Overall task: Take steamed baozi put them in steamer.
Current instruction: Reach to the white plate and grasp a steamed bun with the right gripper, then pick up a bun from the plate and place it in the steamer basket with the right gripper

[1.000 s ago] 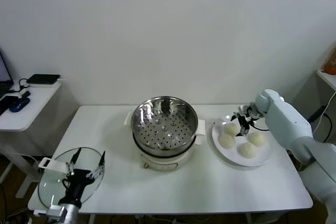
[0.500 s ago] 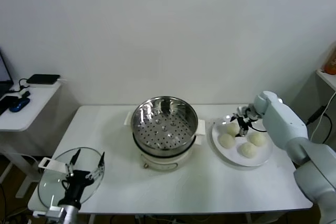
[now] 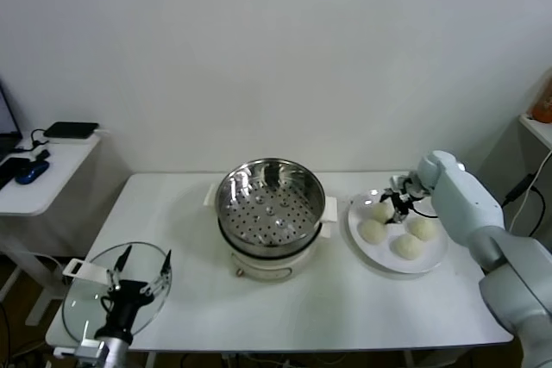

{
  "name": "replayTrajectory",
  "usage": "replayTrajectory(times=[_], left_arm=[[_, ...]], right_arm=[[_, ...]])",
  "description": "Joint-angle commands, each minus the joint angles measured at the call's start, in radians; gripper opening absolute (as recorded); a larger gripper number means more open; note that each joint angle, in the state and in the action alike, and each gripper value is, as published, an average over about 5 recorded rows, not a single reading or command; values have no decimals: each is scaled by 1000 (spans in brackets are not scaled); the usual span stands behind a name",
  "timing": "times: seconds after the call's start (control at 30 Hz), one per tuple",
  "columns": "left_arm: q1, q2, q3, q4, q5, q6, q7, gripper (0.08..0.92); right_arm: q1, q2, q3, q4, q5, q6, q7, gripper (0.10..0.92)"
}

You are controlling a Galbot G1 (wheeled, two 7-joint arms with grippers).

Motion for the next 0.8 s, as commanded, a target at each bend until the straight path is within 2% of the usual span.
replayTrajectory(times=[0.03, 0.3, 0.63, 0.8], left_arm=[[1, -1, -1, 3, 0, -1, 0, 823], [1, -1, -6, 6, 0, -2, 0, 823], [3, -4, -6, 8, 10, 2, 1, 823], [4, -4, -9, 6, 12, 1, 1, 823]], right_arm=[[-1, 0, 7, 1, -8, 0, -3, 687], [0, -38, -39, 81, 23, 20, -30, 687], [101, -109, -190, 230, 48, 161, -49, 657], [232, -170, -366, 398, 184, 189, -61, 648]])
